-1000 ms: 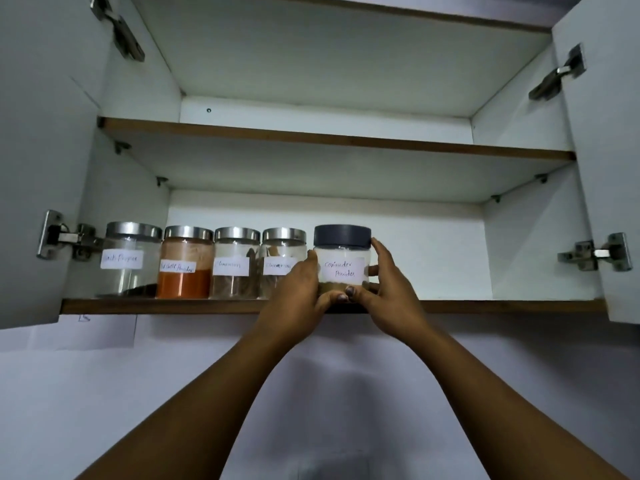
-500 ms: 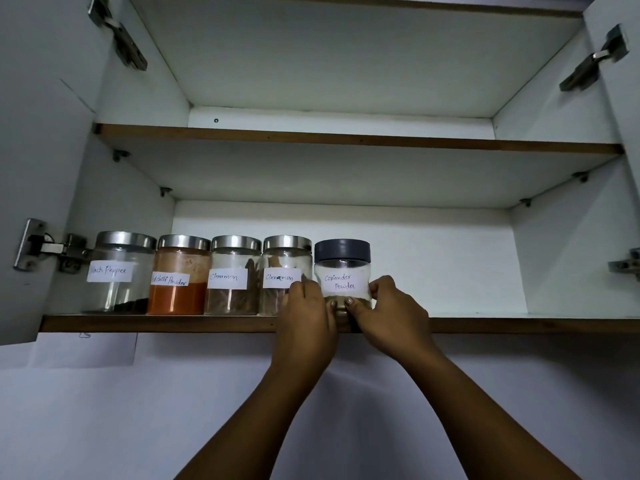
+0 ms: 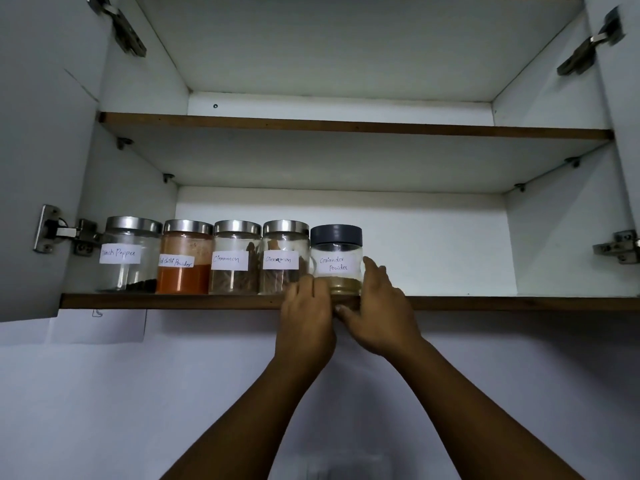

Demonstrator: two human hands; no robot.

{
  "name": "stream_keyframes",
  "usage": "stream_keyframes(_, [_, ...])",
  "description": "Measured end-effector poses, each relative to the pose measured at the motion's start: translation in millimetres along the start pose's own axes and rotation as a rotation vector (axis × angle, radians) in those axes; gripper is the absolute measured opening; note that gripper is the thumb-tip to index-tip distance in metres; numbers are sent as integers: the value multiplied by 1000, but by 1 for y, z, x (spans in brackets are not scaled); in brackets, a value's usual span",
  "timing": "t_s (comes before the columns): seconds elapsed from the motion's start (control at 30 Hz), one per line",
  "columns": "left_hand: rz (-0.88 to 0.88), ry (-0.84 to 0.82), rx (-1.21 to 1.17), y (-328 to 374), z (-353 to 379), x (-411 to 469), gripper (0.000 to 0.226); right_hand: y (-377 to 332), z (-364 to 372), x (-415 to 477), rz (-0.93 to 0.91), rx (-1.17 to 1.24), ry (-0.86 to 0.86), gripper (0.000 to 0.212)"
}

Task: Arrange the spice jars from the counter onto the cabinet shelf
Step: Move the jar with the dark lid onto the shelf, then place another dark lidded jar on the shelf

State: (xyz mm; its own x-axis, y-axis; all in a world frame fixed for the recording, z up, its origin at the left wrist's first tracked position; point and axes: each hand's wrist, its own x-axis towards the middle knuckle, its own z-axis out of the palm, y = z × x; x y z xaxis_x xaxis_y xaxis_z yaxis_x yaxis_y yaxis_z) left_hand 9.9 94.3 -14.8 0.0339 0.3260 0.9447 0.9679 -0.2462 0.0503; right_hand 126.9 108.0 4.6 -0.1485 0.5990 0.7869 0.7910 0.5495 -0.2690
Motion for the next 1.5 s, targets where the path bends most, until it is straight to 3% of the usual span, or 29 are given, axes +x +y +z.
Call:
stream_keyframes(0.13, [78, -149, 116, 7, -8, -25, 55, 0, 3, -35, -103, -141, -120, 93])
stream_keyframes(0.3, [117, -466, 106, 28, -17, -83, 80, 25, 16, -104, -73, -35, -285, 90])
stream_keyframes(0.53, [138, -919, 31, 54, -2, -226, 84, 76, 57, -251, 58, -41, -613, 88])
stream_keyframes(0.77, [47, -1243, -80, 82, 11, -361, 80, 108, 79, -387, 220, -5, -894, 88])
stream_keyframes(0.93, [-61, -1552, -218, 96, 3, -447, 94, 115, 73, -465, 218, -19, -1112, 90])
stream_keyframes(1.03, [-112, -1613, -241, 97, 0, -477, 98, 112, 78, -486, 280, 51, -1183, 98])
stream_keyframes(1.13, [-117, -1597, -217, 103, -2, -500, 95, 111, 92, -511, 356, 88, -1228, 92])
stream_keyframes(1.23, [-83, -1481, -202, 108, -1, -509, 70, 114, 101, -527, 404, 94, -1125, 71])
stream_keyframes(1.33, [-51, -1358, -210, 104, -1, -511, 40, 115, 101, -532, 425, 159, -961, 32])
stream_keyframes(1.5, [-69, -1219, -302, 90, -2, -527, 23, 114, 97, -535, 445, 264, -876, 18])
